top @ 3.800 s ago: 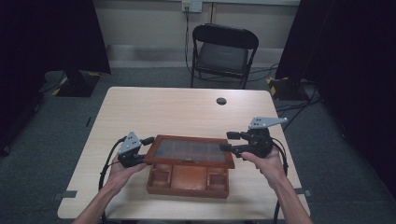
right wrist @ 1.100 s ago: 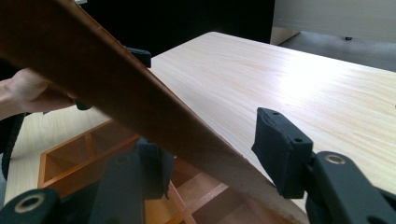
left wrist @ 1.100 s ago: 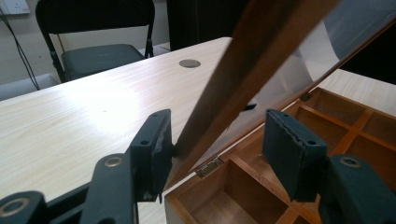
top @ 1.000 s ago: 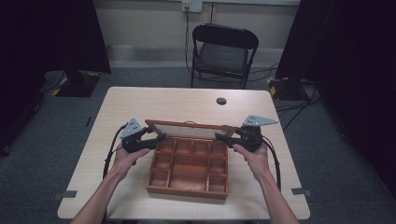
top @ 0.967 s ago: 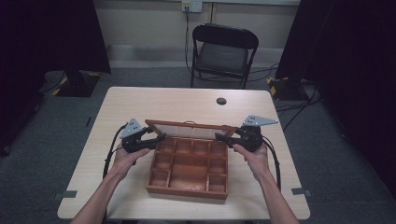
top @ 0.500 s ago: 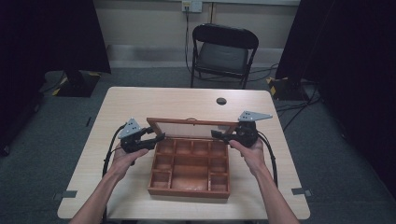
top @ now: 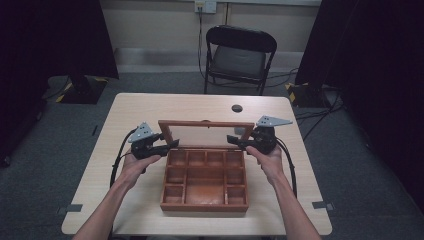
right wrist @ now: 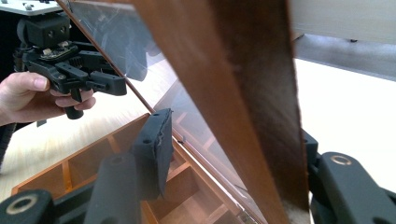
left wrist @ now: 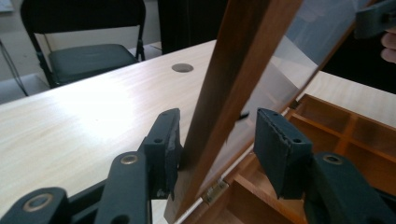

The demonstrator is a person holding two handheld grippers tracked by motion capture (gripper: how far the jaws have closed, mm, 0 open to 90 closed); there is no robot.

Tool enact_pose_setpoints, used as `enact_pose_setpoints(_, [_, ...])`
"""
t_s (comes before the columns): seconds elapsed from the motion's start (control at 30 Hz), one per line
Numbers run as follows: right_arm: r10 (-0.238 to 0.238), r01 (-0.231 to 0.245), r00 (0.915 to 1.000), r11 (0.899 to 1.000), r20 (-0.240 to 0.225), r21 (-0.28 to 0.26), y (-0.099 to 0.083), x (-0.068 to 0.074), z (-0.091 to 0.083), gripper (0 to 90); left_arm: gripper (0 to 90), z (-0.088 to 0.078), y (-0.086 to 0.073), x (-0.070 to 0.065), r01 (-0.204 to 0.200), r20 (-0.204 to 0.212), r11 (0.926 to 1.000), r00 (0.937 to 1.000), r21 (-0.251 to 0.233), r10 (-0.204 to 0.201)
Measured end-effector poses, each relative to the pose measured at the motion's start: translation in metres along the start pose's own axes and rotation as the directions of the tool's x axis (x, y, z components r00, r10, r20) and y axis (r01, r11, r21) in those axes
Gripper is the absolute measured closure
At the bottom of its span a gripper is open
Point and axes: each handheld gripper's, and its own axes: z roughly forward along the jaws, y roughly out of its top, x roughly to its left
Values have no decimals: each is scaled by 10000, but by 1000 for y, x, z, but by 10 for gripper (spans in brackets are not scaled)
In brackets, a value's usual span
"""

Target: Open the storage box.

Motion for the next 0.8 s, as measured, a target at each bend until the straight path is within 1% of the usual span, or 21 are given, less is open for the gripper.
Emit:
enact_pose_setpoints(0.03, [-8, 8, 10000, 10000, 5, -5, 0, 0, 0, 460, 511, 1, 0, -1, 91, 22, 10000, 10000, -27, -91])
enact_pose_setpoints(0.07, [-18, 18, 10000, 10000, 36, -2, 0, 0, 0, 460, 508, 2, 0, 0, -4, -53, 10000, 10000, 26, 4])
enact_pose_setpoints(0.2, [-20, 21, 9998, 10000, 221, -39, 0, -1, -1, 453, 498, 4, -1, 1, 258, -100, 9996, 9996, 97, -257])
enact_pose_setpoints(0.27, [36, -34, 9995, 10000, 305, -57, -1, -3, -2, 447, 478, 5, -2, 2, 226, -166, 9994, 9996, 254, -222])
enact_pose_setpoints(0.3, [36, -34, 9995, 10000, 305, -57, -1, -3, -2, 447, 478, 6, -2, 2, 406, -169, 9990, 9990, 187, -403])
enact_pose_setpoints(0.33, [49, -47, 9994, 10000, 342, -57, -1, -3, -2, 444, 475, 7, -3, 2, 503, -252, 9985, 9984, 230, -497])
enact_pose_setpoints(0.37, [58, -56, 9991, 10000, 419, -57, -1, -3, -2, 441, 462, 7, -3, 2, 608, -251, 9980, 9979, 179, -603])
enact_pose_setpoints(0.43, [114, -110, 9989, 9999, 455, -90, -2, -5, -1, 435, 430, 8, -3, 3, 565, -360, 9982, 9978, 223, -557])
enact_pose_setpoints(0.47, [172, -168, 9988, 9998, 464, -98, -3, -5, -1, 435, 421, 9, -3, 3, 697, -440, 9973, 9967, 215, -687])
enact_pose_setpoints(0.53, [218, -219, 9982, 9998, 567, 12, -5, -7, 0, 428, 395, 9, -3, 4, 637, -490, 9974, 9969, 323, -621])
enact_pose_setpoints(0.57, [218, -219, 9982, 9998, 567, 12, -5, -7, 0, 428, 395, 10, -4, 4, 792, -561, 9964, 9954, 292, -775])
enact_pose_setpoints(0.6, [235, -237, 9980, 9997, 588, 25, -6, -8, 1, 425, 394, 11, -4, 4, 828, -604, 9957, 9949, 403, -803])
enact_pose_setpoints(0.67, [273, -275, 9977, 9996, 622, 33, -7, -9, 2, 413, 374, 12, -3, 5, 844, -668, 9948, 9945, 577, -805])
enact_pose_setpoints(0.7, [289, -290, 9973, 9996, 681, 8, -7, -9, 2, 390, 368, 13, -3, 5, 980, -641, 9938, 9934, 523, -946])
enact_pose_setpoints(0.73, [312, -311, 9965, 9995, 771, -22, -7, -9, 3, 380, 367, 13, -3, 6, 1040, -665, 9927, 9928, 614, -999])
enact_pose_setpoints(0.77, [356, -353, 9949, 9994, 948, -53, -8, -9, 4, 361, 381, 14, -3, 6, 1059, -667, 9929, 9925, 543, -1022])
enact_pose_setpoints(0.8, [356, -353, 9949, 9994, 948, -53, -8, -9, 4, 361, 381, 15, -2, 6, 1081, -715, 9926, 9920, 543, -1042])
